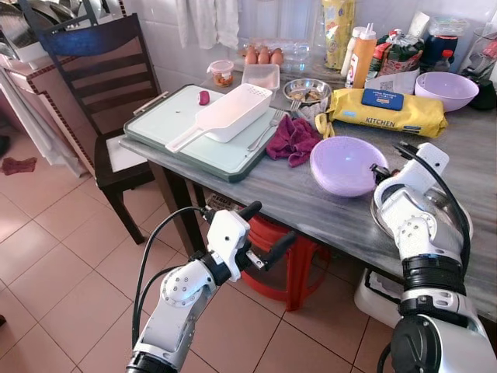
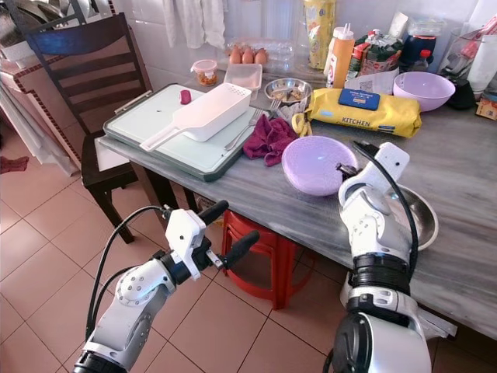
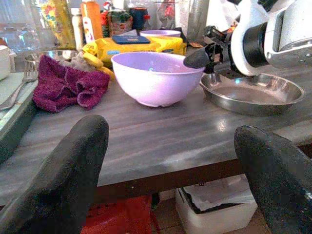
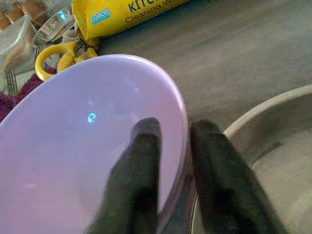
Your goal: Setting the table
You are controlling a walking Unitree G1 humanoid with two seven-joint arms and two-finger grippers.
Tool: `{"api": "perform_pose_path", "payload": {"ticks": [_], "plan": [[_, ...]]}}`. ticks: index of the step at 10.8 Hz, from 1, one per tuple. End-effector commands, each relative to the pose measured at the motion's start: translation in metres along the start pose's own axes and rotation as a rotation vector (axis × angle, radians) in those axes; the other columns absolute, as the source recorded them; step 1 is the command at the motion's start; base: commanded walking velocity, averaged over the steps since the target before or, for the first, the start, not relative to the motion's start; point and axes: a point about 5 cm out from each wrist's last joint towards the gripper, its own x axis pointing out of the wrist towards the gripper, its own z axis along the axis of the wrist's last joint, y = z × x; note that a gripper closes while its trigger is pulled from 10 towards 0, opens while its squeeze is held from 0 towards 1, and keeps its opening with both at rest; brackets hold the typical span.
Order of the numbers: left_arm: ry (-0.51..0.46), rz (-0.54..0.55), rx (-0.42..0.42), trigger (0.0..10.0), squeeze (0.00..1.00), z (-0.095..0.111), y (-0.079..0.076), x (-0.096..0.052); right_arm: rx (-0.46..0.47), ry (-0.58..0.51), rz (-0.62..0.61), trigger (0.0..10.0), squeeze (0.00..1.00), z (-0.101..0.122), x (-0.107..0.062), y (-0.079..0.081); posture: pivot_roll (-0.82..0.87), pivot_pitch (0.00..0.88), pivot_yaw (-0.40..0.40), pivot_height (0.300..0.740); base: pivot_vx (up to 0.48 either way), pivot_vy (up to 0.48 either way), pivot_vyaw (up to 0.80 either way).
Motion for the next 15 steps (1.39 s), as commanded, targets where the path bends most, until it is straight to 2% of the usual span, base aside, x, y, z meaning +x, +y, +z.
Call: {"api": "perform_pose_path", "payload": {"ticks": [1,2,4,6,8,9,11,12,14,15], "plan": [[0.013,-0.001,0.008,10.0,0.00,-0.001,-0.001,-0.001,0.011,-0.006,0.017,10.0,0.97,0.004,0.001,0.005,-0.17,0.059,0.051,0.740,0.000,0.000,0.00],[0.014,0.000,0.008,10.0,0.00,-0.001,-0.001,-0.001,0.010,-0.009,0.018,10.0,0.98,0.005,0.001,0.005,-0.17,0.059,0.051,0.740,0.000,0.000,0.00],[0.012,0.000,0.010,10.0,0.00,-0.001,-0.001,0.001,-0.029,-0.086,0.058,10.0,1.00,0.020,-0.003,0.013,-0.17,0.058,0.055,0.740,0.000,0.000,0.00],[0.010,0.001,0.012,10.0,0.00,-0.001,0.001,0.002,-0.157,-0.238,0.119,10.0,1.00,0.041,-0.017,0.023,-0.17,0.053,0.057,0.740,0.000,0.000,0.00],[0.006,0.004,0.015,10.0,0.00,0.000,0.002,0.002,-0.237,-0.307,0.115,10.0,1.00,0.045,-0.031,0.018,-0.18,0.051,0.059,0.740,0.000,0.000,0.00],[0.001,0.007,0.015,10.0,0.00,0.001,0.003,0.003,-0.301,-0.340,0.067,10.0,1.00,0.046,-0.045,0.006,-0.19,0.052,0.063,0.740,0.000,0.000,0.00],[-0.004,0.005,0.012,10.0,0.00,0.002,0.003,0.003,-0.375,-0.411,0.001,10.0,1.00,0.049,-0.060,-0.010,-0.20,0.052,0.070,0.740,0.000,0.000,0.00],[-0.002,-0.002,0.011,10.0,0.00,0.002,0.003,0.003,-0.515,-0.413,-0.059,10.0,1.00,0.043,-0.071,-0.031,-0.21,0.053,0.076,0.740,0.000,0.000,0.00],[-0.001,-0.011,0.012,10.0,0.00,0.002,0.003,0.004,-0.530,-0.288,-0.102,10.0,1.00,0.024,-0.076,-0.047,-0.22,0.056,0.084,0.740,0.000,0.000,0.00],[-0.001,-0.014,0.012,10.0,0.00,0.002,0.003,0.004,-0.525,-0.229,-0.082,10.0,1.00,0.017,-0.077,-0.048,-0.22,0.058,0.086,0.740,0.000,0.000,0.00]]}}
